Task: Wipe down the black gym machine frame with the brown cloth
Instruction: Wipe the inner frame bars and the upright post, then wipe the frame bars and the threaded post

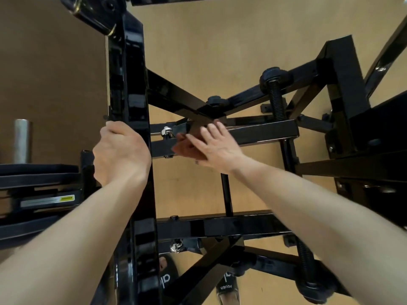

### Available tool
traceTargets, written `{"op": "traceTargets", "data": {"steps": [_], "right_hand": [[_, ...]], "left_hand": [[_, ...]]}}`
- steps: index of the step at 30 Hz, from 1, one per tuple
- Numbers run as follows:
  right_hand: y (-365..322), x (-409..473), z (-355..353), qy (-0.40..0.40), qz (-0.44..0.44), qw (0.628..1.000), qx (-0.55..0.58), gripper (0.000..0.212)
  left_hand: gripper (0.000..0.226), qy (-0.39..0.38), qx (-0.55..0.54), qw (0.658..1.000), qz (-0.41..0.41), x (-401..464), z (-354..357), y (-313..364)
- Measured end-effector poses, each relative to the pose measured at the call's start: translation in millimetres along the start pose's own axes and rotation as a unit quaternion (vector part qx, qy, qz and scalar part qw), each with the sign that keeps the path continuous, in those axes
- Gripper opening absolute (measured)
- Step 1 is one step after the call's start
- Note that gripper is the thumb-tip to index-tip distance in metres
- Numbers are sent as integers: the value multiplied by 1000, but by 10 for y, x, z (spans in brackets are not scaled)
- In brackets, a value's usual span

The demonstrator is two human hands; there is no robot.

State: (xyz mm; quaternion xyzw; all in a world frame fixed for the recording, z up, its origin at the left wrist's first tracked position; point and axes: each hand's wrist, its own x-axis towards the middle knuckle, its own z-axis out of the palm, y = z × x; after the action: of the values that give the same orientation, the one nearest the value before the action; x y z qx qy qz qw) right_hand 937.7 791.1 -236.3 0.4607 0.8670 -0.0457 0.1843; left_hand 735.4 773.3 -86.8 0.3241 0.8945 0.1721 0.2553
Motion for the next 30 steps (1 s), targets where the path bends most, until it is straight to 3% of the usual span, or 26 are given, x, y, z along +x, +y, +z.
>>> {"op": "traceTargets", "data": {"steps": [4, 9, 16, 21, 27, 30], "right_hand": [[-473, 398, -28, -2, -17, 999, 37, 81], [21, 35, 49, 41, -24, 997, 55, 67], [1297, -1052, 145, 45, 221, 970, 89, 58], [748, -655, 46, 62, 347, 928, 118, 56], [-424, 271, -75, 26, 187, 975, 121, 59], [-582, 415, -41, 26, 122, 983, 138, 54]], "left_hand": [[65, 5, 2, 1000, 10, 19, 38, -29], [65, 0, 4, 1000, 12, 1, 26, -19], [68, -4, 5, 1000, -7, -54, -39, 47], [67, 4, 4, 1000, -6, -13, -1, 20], [64, 11, 6, 1000, 3, 43, 50, -40], [64, 13, 10, 1000, 9, 32, 54, -47]]}}
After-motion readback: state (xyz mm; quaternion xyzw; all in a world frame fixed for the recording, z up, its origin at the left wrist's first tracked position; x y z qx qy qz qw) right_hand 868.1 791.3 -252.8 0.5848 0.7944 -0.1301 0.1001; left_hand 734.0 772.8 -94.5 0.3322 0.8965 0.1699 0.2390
